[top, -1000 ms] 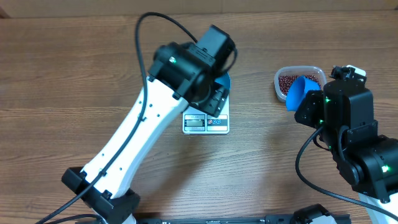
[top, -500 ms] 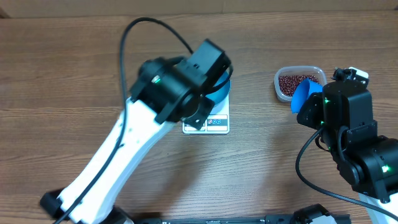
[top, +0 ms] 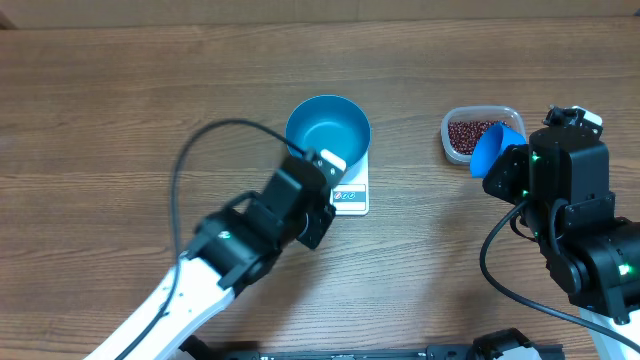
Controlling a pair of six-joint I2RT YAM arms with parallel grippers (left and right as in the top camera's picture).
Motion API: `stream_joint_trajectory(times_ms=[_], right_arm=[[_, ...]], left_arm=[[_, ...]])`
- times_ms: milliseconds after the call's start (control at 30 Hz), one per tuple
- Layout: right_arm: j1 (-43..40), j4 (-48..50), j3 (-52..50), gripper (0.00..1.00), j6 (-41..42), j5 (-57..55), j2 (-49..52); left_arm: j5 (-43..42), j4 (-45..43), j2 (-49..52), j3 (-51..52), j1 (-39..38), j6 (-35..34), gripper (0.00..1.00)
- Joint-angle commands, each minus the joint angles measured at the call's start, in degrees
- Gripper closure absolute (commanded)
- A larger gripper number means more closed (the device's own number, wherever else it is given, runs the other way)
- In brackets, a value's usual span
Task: Scoop item into bowl and weigh 150g on scale
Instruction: 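Move the left gripper down to the scale's front buttons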
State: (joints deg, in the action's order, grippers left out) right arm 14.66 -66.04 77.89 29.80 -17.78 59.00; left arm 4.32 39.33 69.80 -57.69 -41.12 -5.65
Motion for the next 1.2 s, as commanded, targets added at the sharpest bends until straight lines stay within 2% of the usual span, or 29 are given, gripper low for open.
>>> stream_joint_trajectory(times_ms=[0,200,467,833,1167], right_arm=[[-0.26,1.46,1.33,0.96,0.13,1.01,0.17],[-0.26,2.71,1.31,0.96,0.15,3.1,2.51],[-0.26,3.65,1.31,0.96,0.13,3.08,5.4],[-0.26,3.8,1.31,0.96,0.13,3.1,5.7],[-0.26,3.82,1.31,0.96,0.15,4.2,5.7]], left_arm=[[-1.4,-4.72,2.91,4.66,0.28,-1.42,0.96],[-3.52,-11.63,10.21,4.68,0.28,0.0,0.96],[-4.33,-14.69,17.75,4.68,0.22,1.64,0.96],[-3.72,-20.31,20.37,4.72,0.28,3.15,0.96],[-3.26,-21.2,22.6,4.72,0.31,3.13,0.96]])
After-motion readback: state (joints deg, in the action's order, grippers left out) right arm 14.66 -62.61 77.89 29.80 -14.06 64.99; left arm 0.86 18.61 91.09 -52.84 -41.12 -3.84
